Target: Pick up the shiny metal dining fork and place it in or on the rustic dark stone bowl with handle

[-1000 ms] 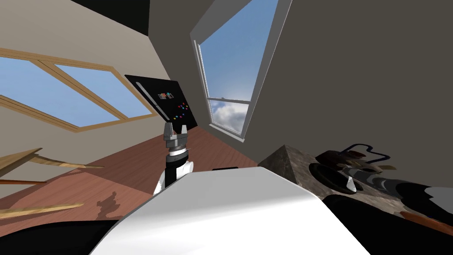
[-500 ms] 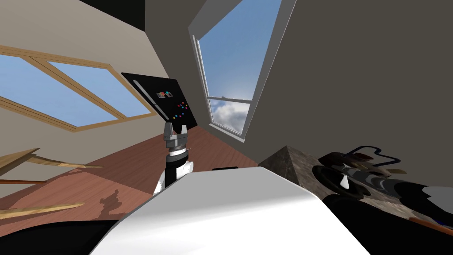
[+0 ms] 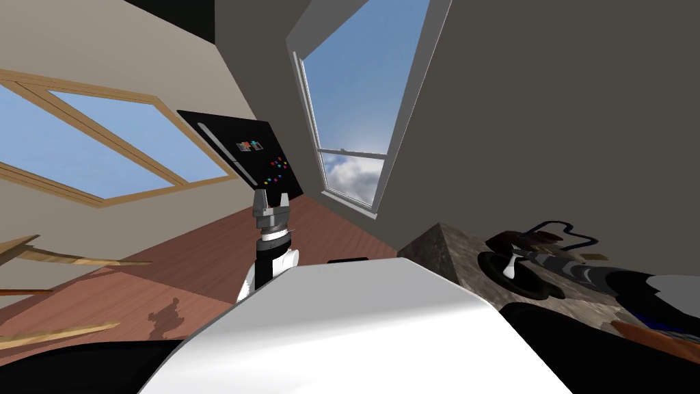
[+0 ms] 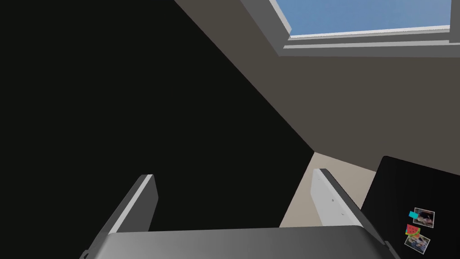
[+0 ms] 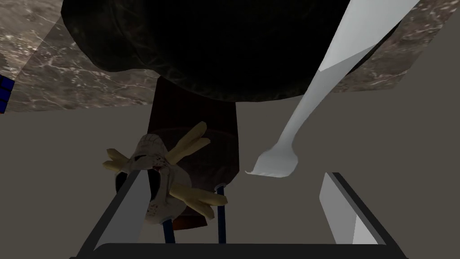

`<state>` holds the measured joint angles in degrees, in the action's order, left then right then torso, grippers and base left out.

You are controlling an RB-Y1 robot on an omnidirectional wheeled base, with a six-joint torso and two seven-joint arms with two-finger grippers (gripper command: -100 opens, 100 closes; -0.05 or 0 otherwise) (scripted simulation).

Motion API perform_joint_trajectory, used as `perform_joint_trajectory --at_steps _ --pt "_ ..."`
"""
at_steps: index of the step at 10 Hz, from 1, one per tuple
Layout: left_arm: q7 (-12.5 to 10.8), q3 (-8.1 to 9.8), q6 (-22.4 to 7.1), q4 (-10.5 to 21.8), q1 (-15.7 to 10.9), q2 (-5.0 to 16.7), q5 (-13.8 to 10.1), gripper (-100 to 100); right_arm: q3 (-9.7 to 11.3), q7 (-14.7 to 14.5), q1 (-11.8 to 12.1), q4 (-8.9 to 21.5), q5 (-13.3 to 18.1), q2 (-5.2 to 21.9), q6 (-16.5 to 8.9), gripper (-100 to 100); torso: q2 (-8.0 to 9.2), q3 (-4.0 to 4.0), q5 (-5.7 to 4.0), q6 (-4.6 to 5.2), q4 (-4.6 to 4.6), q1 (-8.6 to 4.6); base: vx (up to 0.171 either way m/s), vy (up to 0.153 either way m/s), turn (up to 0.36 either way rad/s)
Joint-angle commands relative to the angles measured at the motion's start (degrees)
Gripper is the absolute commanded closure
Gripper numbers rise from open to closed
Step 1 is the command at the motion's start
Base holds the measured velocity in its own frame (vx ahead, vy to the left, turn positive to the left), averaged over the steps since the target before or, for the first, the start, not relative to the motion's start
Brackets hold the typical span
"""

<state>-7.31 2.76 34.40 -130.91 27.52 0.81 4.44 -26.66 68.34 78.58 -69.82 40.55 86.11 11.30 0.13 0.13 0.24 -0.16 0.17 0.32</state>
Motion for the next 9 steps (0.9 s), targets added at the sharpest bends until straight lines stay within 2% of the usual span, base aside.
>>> perform_joint_trajectory --at_steps 1,7,8,9 --pt "0.0 0.00 0.0 0.0 0.0 0.0 0.0 0 -2.1 2.6 2.5 -0.5 0.3 2.5 0.2 -100 0.00 0.00 0.00 0.00 0.00 0.00 -0.042 0.003 -0.088" --pt "0.0 0.00 0.0 0.0 0.0 0.0 0.0 0 -9.9 10.0 9.8 -0.3 1.7 10.5 2.2 -100 -0.01 0.00 -0.02 0.00 0.00 -0.01 -0.032 -0.001 -0.085" --pt "0.0 0.00 0.0 0.0 0.0 0.0 0.0 0 -9.9 10.0 9.8 -0.3 1.7 10.5 2.2 -100 -0.01 -0.01 -0.02 -0.01 0.00 -0.01 -0.019 0.003 -0.024" --pt "0.0 0.00 0.0 0.0 0.0 0.0 0.0 0 -8.9 9.5 8.9 0.0 1.4 10.4 2.1 -100 -0.04 -0.02 -0.02 -0.01 -0.01 0.00 -0.006 0.001 0.001"
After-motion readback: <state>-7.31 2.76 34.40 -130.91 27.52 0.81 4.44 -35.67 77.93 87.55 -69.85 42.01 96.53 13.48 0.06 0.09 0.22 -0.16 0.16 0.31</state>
